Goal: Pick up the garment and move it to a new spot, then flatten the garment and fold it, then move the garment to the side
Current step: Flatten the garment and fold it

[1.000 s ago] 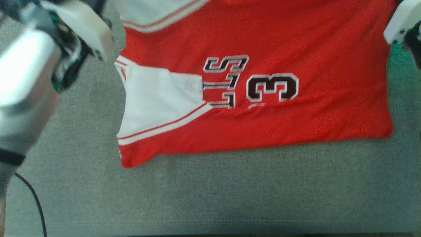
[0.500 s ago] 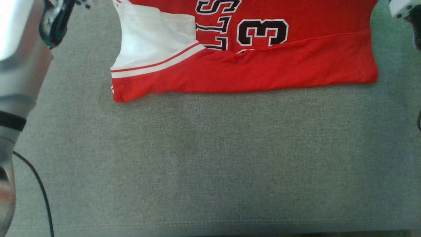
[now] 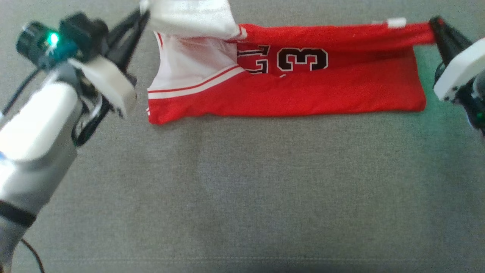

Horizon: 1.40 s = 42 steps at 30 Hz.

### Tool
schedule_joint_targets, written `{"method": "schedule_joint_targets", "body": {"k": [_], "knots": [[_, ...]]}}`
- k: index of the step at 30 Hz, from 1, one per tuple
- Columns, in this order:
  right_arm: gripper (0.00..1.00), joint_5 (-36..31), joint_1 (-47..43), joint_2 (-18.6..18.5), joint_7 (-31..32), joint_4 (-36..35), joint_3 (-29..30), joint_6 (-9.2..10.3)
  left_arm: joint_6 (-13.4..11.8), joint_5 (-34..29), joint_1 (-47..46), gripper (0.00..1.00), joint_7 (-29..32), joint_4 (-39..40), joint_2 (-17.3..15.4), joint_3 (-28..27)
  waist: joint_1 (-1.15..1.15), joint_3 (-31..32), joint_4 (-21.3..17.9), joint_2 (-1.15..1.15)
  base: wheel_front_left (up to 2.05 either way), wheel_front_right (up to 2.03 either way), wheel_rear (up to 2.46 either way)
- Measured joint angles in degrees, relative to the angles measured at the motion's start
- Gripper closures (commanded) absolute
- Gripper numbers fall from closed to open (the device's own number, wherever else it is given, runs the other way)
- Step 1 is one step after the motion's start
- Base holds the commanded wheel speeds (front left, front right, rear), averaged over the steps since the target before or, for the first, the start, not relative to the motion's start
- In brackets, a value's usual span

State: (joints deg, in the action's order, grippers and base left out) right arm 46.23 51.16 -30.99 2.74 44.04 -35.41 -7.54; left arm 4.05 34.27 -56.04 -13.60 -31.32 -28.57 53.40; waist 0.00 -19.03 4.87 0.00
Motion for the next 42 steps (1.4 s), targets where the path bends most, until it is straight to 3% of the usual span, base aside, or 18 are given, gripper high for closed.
{"method": "schedule_joint_targets", "body": {"k": [11, 26, 27, 28, 29, 30, 31, 35, 39, 42], "knots": [[1.0, 5.93, -6.37, -6.53, 10.28, -6.41, -8.73, 0.0, 0.79, 0.62, 10.54, 1.0, 7.95, 10.81, -6.12, 6.0, 0.0, 3.35, 0.96, 0.0, 0.0, 0.0, 0.0], [1.0, 8.18, -7.38, -7.62, 17.2, -7.19, -14.41, 0.0, -1.07, -0.43, 11.8, 1.0, 7.03, 6.72, -4.3, 8.61, 0.0, 5.03, -0.72, 0.0, 0.0, 0.0, 0.0], [0.25, 7.65, -7.39, -7.59, 17.18, -7.11, -15.02, 0.0, -1.12, -0.43, 12.23, 1.0, 6.58, 6.03, -3.96, 8.6, 0.0, 5.26, -0.83, 0.0, 0.0, 0.0, 0.0], [0.0, 7.6, -7.4, -7.49, 17.19, -6.84, -15.38, 0.0, -1.42, -0.43, 12.73, 1.0, 6.15, 5.12, -3.53, 8.61, 0.0, 5.53, -0.93, 0.0, 0.0, 0.0, 0.0], [0.0, 7.78, -7.43, -7.33, 17.19, -6.51, -15.43, 0.0, -1.9, -0.42, 13.29, 0.57, 5.57, 4.33, -3.12, 8.58, 0.0, 5.85, -1.03, 0.0, 0.0, 0.0, 0.0], [0.0, 8.01, -7.45, -7.25, 17.19, -6.28, -15.41, 0.0, -2.41, -0.23, 13.88, 0.07, 4.86, 3.55, -2.72, 8.53, 0.0, 6.23, -1.16, 0.0, 0.0, 0.0, 0.0], [0.0, 8.28, -7.46, -7.19, 17.17, -6.24, -15.37, 0.0, -2.86, 0.14, 14.44, 0.0, 4.19, 2.9, -2.37, 8.39, 0.0, 6.65, -1.3, 0.0, 0.0, 0.0, 0.0], [0.0, 9.05, -7.81, -6.89, 15.02, -5.95, -14.04, 0.0, -5.93, 2.81, 16.47, 0.0, 1.62, 1.24, -0.55, 5.15, 0.0, 8.64, -1.9, 0.0, 0.0, 0.0, 0.0], [0.0, 11.12, -8.5, -5.12, 8.53, -5.68, -9.21, 0.0, -10.77, 6.42, 17.7, 0.0, -0.55, 2.35, 0.91, -2.21, 0.0, 10.77, -2.55, 0.0, 0.0, 0.0, 0.0], [0.0, 12.26, -8.5, -2.6, 1.82, -6.68, -4.78, 0.0, -14.61, 7.0, 19.73, 0.0, -0.68, 8.2, 1.93, -10.59, 0.0, 12.04, -3.18, 0.0, 0.0, 0.0, 0.0]]}}
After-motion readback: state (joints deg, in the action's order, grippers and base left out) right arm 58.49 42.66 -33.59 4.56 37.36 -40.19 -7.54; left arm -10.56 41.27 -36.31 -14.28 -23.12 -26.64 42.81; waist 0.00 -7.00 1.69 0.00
